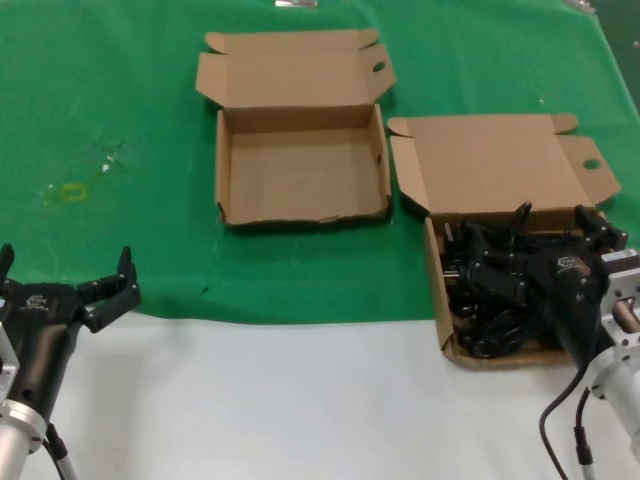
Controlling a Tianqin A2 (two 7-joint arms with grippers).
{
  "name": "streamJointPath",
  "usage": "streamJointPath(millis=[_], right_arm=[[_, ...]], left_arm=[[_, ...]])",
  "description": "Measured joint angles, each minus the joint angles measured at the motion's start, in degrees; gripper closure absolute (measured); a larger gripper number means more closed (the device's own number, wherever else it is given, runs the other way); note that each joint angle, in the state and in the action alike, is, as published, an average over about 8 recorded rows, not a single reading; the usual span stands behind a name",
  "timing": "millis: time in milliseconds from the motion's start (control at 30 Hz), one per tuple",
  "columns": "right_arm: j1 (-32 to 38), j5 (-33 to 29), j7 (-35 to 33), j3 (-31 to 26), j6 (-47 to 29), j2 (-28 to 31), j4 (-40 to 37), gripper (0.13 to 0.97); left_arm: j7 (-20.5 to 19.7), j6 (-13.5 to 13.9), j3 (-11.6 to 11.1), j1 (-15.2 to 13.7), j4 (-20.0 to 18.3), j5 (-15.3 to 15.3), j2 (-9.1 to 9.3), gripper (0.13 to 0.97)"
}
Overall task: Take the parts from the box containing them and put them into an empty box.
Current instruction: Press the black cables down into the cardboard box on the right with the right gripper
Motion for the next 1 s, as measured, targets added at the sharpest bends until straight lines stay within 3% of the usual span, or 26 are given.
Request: streamJointPath(millis=[833,1000], right_arm=[[0.0,0.0,0.0,0.0,0.0,0.0,0.0,0.129],[0.0,0.0,0.0,0.0,0.0,0.0,0.0,0.129]], left_arm=[[0.0,0.0,0.0,0.0,0.0,0.0,0.0,0.134],[0.0,0.0,0.0,0.0,0.0,0.0,0.0,0.169]])
